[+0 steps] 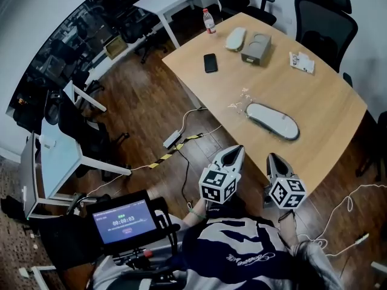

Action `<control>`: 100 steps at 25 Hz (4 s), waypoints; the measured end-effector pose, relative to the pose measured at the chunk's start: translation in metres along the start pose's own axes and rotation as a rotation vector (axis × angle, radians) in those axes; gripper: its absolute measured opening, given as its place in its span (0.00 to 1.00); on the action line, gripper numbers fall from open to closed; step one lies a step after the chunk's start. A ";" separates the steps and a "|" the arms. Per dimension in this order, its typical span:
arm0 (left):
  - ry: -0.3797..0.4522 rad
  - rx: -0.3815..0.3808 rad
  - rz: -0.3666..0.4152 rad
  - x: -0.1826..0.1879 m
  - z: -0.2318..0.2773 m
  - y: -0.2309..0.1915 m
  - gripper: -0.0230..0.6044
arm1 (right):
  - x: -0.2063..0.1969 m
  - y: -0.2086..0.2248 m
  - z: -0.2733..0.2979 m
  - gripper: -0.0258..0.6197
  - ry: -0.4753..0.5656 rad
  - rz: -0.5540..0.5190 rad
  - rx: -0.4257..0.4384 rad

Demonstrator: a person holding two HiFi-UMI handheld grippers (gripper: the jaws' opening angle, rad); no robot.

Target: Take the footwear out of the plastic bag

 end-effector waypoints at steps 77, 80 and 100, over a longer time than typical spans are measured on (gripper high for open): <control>-0.546 -0.126 -0.463 -0.019 0.181 -0.250 0.41 | 0.007 0.173 0.104 0.44 -0.237 0.335 -0.243; -0.534 -0.169 -0.565 -0.031 0.181 -0.251 0.51 | 0.013 0.173 0.108 0.44 -0.225 0.302 -0.248; -0.479 -0.223 -0.703 -0.042 0.204 -0.251 0.50 | 0.041 0.154 0.195 0.56 -0.412 -0.296 -0.097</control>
Point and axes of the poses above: the fingertips, and each gripper's own axes: z forward along the fingers, y to its right, x out of its top, the point moved 9 cm from there along -z, backward along the fingers, and after that the axes turned 11 degrees about -x, right-handed, at the moved point
